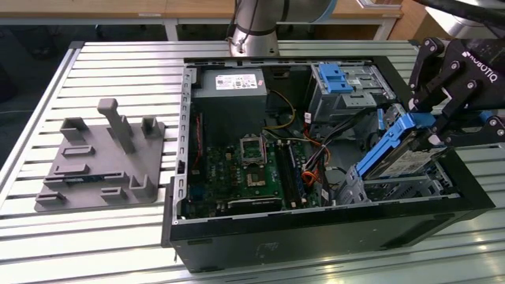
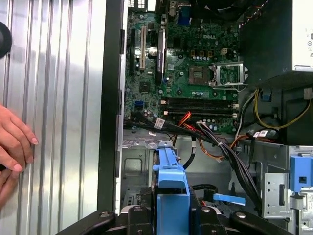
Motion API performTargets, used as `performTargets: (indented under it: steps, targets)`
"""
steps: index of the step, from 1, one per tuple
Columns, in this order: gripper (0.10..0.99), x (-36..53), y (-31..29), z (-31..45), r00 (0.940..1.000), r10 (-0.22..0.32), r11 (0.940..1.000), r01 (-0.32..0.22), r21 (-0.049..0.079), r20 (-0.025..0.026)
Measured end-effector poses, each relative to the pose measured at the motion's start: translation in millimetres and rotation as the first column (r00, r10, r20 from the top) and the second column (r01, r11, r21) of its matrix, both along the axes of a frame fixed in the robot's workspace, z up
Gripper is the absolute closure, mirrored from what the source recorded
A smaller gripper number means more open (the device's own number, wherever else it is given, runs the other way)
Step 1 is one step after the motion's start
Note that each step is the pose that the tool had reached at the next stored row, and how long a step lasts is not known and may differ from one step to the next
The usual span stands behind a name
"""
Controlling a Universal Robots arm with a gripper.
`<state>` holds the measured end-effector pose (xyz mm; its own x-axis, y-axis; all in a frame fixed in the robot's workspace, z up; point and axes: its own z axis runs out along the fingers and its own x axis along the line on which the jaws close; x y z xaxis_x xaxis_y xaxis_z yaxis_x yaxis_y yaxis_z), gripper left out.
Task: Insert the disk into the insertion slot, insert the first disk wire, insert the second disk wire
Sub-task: 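Insert the disk into the insertion slot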
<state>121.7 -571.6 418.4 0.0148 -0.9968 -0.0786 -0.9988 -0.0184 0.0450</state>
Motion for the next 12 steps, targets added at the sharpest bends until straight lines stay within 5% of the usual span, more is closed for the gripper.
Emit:
performTargets:
  steps: [12]
  targets:
    - [0.722,0.0,-0.1,-20.9,1.0000,0.000,1.0000,0.000,0.000,0.0000]
